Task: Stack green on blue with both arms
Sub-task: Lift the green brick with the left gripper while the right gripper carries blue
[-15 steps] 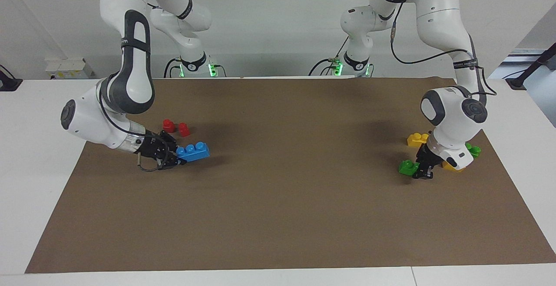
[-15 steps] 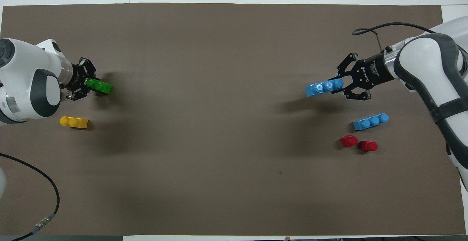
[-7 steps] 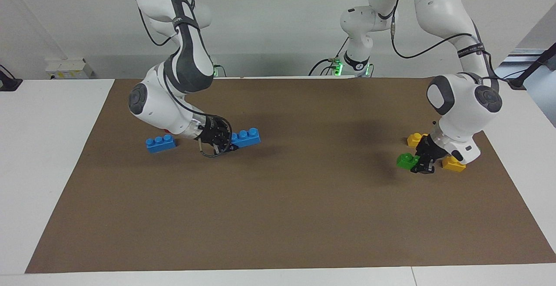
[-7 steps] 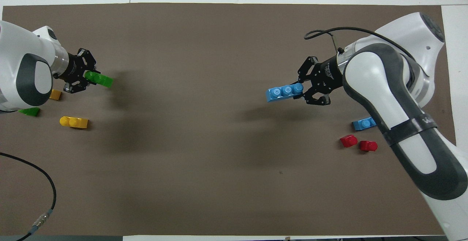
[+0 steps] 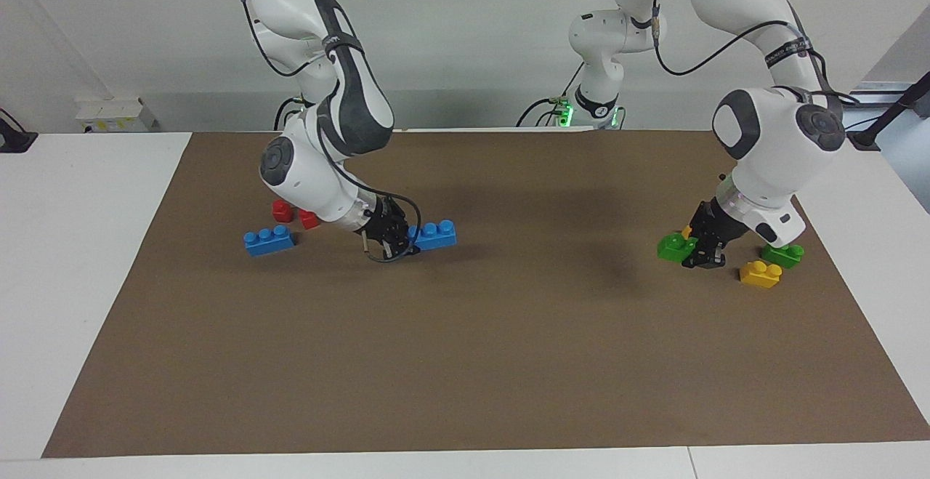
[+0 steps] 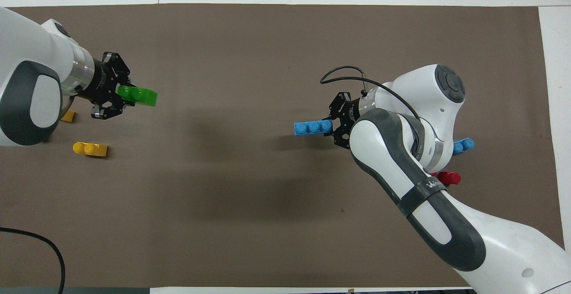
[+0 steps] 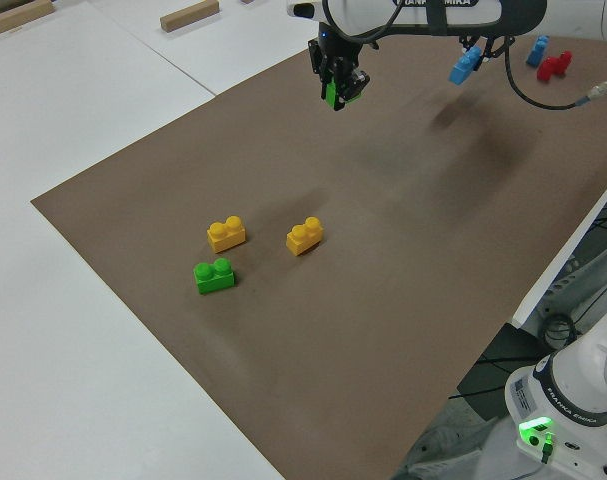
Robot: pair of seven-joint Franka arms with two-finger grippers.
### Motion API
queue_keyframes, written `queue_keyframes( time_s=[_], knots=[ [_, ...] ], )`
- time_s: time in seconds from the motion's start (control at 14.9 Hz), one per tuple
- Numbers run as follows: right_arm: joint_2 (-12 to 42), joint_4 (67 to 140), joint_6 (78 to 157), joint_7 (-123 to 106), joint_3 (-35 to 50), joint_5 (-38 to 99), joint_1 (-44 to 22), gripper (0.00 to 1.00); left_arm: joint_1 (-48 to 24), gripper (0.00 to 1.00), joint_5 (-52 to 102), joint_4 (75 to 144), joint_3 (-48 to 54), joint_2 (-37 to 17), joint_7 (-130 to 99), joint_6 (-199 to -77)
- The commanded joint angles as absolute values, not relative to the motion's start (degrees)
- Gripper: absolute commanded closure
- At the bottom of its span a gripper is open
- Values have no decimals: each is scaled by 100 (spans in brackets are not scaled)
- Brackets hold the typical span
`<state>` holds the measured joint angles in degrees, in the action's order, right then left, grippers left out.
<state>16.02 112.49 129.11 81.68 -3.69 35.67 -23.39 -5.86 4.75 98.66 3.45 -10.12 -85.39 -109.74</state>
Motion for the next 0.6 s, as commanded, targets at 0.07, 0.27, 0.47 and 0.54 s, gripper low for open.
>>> queue_keyframes(
  time_s=[0.07, 0.27, 0.47, 0.54],
  knots=[
    [1283, 11891, 13613, 8288, -387, 3840, -2627, 100, -1220, 100, 510, 10054, 246, -800, -9499, -10854],
    [1327, 11997, 13781, 8218, -378, 3902, -2706, 100, -1756, 100, 483, 10300, 246, -695, -10106, -10968],
    [1388, 12111, 14035, 8130, -378, 3911, -2716, 100, -2336, 100, 115, 10712, 246, -528, -10965, -11503],
    [1441, 12120, 14123, 8130, -369, 3937, -2733, 100, -2503, 100, 62, 10844, 246, -466, -11186, -11670]
  ],
)
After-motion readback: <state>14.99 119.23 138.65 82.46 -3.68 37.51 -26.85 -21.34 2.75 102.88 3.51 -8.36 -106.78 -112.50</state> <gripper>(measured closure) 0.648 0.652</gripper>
